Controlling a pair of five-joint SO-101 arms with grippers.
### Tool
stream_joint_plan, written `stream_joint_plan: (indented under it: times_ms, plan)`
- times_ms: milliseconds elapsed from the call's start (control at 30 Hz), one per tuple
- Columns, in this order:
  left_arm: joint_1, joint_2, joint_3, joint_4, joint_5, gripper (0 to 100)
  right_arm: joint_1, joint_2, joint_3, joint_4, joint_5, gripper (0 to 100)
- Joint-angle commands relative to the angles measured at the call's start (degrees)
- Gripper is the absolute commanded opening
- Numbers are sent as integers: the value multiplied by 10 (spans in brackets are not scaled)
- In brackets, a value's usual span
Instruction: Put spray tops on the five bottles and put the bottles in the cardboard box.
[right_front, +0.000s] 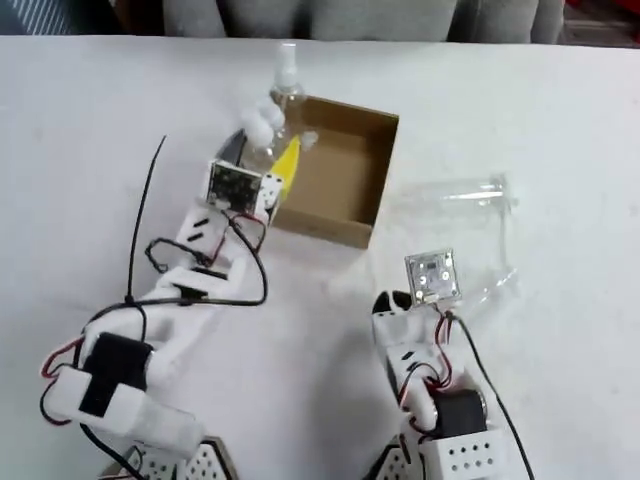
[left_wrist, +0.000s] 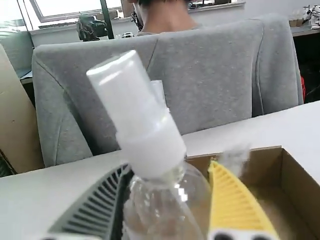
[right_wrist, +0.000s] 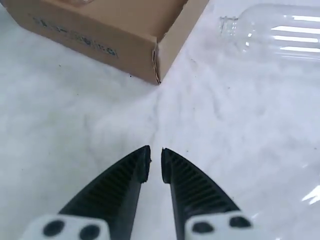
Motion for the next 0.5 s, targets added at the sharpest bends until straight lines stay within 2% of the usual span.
stream_joint_plan:
  times_ms: [0,467]
  plan:
    - [-8,20,-28,-20,-4,21,0,-1,5,6,3,16]
    - [-11,97,-53,-20,-8,22,0,-1,5,6,3,16]
